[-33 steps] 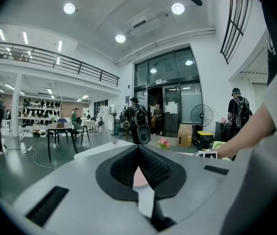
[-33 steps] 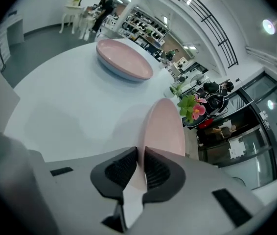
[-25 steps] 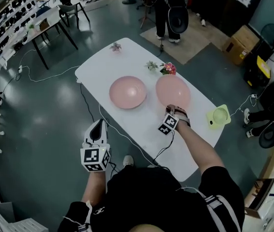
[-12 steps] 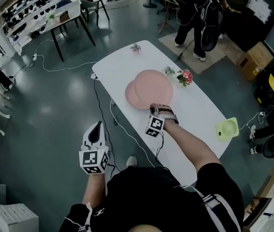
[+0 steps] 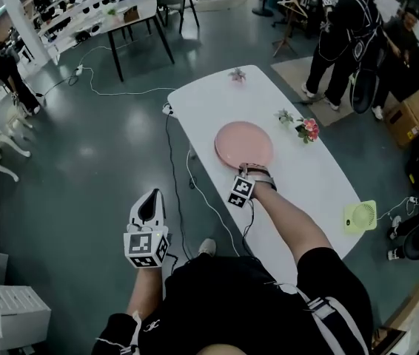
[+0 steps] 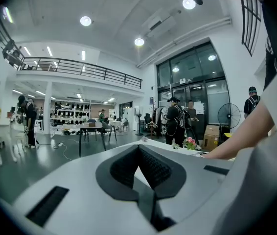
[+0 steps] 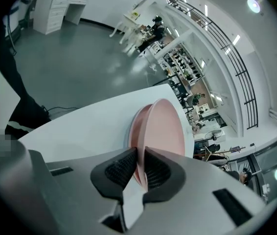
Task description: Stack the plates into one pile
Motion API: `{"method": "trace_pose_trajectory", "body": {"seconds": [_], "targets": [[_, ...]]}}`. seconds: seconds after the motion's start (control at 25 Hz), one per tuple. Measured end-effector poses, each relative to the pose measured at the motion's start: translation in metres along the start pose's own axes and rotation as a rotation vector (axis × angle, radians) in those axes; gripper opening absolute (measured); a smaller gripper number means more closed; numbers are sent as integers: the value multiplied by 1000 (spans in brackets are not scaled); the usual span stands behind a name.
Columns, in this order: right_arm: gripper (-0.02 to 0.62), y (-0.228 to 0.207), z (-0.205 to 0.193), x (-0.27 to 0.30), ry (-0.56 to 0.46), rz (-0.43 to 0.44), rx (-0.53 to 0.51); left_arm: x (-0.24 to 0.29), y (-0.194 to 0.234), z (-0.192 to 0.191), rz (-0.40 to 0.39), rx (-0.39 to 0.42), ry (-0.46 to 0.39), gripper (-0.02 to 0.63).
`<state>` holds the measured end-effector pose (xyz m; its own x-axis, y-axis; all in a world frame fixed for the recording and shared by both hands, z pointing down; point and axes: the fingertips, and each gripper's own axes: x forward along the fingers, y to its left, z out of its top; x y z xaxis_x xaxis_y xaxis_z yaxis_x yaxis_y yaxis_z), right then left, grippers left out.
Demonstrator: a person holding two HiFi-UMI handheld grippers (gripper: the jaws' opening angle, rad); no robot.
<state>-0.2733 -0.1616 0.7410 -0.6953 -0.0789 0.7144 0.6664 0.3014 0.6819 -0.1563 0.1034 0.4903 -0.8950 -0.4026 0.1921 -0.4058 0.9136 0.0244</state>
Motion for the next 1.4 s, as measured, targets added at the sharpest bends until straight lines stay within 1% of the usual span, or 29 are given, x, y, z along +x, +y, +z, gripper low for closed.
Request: {"method": "trace_pose_trajectory", "body": {"seconds": [0.08,0.12,0.2,0.24,0.28,0.36,0.4,0.48,0.52,0.64,0.72,0.8,0.88,0.96,1.08,1.2,1.4], "targets": [[67,1,0,4,-5,5,-2,-2,1,0,7,-2,4,11],[80,0,0,5,-8,11,17,-2,0,0,9,-4,7,12],[89,-2,1,4,-19,32,85,-1,-1,0,7,-5,13,11],[106,-3,3,2,-35,44,122,0,-2,1,3,-5,15,11],[141,-5,4,-2,-57,55,158,2,-3,2,-3,-5,16,11],[150,-9,9,-13,-120,60,225,7,-8,4,-18,-1,15,11],[149,-14,12,-22,-166,48,261,10,-11,5,-27,1,13,11],[134,-33,19,-47,-286,-6,363,18,-20,8,-52,6,6,11],[123,-46,20,-63,-348,-45,434,22,-25,10,-67,7,3,11],[91,-88,8,-120,-500,-175,695,32,-42,17,-112,8,-3,11],[63,-114,-5,-156,-569,-268,852,40,-53,23,-143,16,-6,11],[15,-132,-23,-186,-622,-349,974,51,-68,27,-182,27,-12,11],[15,-144,-44,-213,-666,-410,1070,62,-87,29,-226,37,-19,11],[15,-152,-69,-239,-685,-474,1160,70,-108,33,-272,47,-22,12],[15,-153,-106,-273,-671,-567,1270,81,-141,38,-355,66,-29,11],[14,-140,-138,-304,-631,-640,1326,89,-180,42,-450,80,-41,11],[14,-111,-185,-341,-557,-742,1370,91,-244,49,-587,96,-67,11]]}}
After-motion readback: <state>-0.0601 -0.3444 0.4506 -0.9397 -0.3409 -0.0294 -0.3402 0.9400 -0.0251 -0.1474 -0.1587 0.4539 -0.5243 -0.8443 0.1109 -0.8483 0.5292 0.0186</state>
